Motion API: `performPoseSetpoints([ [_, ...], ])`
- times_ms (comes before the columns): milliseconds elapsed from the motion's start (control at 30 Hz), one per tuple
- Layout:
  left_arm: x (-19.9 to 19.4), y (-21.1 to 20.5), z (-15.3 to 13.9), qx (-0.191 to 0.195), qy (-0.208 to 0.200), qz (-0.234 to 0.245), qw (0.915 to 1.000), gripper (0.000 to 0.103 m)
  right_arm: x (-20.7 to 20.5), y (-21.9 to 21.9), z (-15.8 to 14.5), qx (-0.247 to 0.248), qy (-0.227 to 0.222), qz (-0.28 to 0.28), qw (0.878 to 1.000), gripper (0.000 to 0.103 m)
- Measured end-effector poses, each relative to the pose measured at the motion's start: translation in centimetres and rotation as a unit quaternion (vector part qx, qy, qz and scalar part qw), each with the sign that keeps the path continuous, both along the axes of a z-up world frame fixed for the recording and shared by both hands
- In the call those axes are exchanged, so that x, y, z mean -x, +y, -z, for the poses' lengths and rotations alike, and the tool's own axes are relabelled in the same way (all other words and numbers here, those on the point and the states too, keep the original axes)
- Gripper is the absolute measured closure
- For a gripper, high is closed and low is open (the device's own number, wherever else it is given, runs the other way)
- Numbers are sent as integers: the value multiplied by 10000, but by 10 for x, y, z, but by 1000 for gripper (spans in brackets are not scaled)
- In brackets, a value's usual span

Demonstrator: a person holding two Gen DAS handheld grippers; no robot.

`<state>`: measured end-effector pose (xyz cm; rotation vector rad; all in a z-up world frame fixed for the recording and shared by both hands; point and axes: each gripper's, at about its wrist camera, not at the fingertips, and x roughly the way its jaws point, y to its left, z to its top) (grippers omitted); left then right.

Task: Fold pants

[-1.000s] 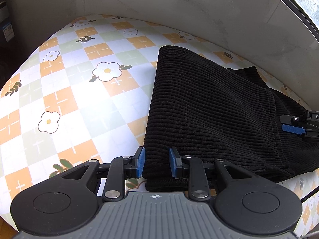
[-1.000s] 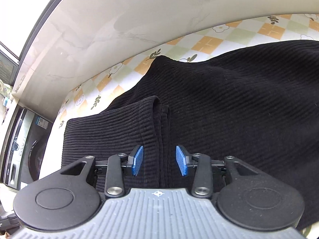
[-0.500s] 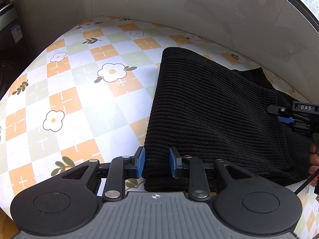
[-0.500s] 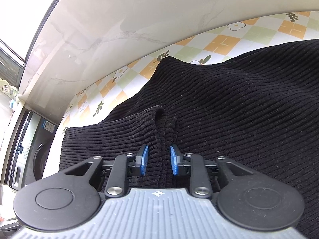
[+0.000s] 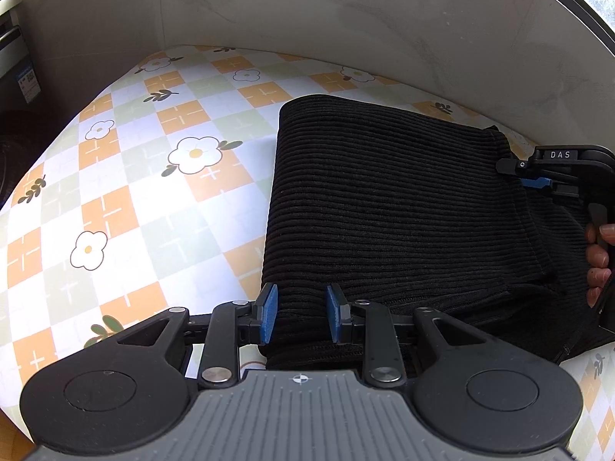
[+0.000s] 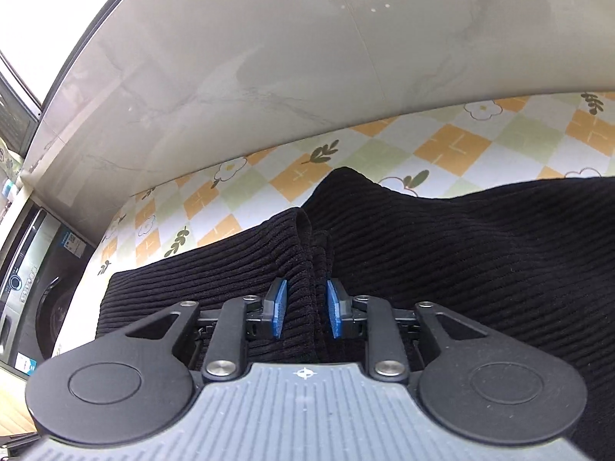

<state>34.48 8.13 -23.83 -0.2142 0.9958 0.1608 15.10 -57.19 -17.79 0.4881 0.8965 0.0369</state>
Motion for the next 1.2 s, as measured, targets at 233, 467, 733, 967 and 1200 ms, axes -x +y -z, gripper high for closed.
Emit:
performPoseSetpoints([
  [233,0,7,1,132,-12,47,9999,73,56,-25,-7,-572,383,178,9975,67],
  [467,0,17,2,199,1,165,9997,72,86,-9,-2,-646,856,-23,9942,65],
  [733,0,25,6,296,4,105,9995,70,103,-1,-21,-646,702,31,9954,82],
  [967,1,28,7,323,17,161,9993,70,115,-1,-16,-725,784,250,9940,82],
  [1200,-1,20,5,140,21,106,9998,67,118,-9,-6,-999,707,483,9913,74],
])
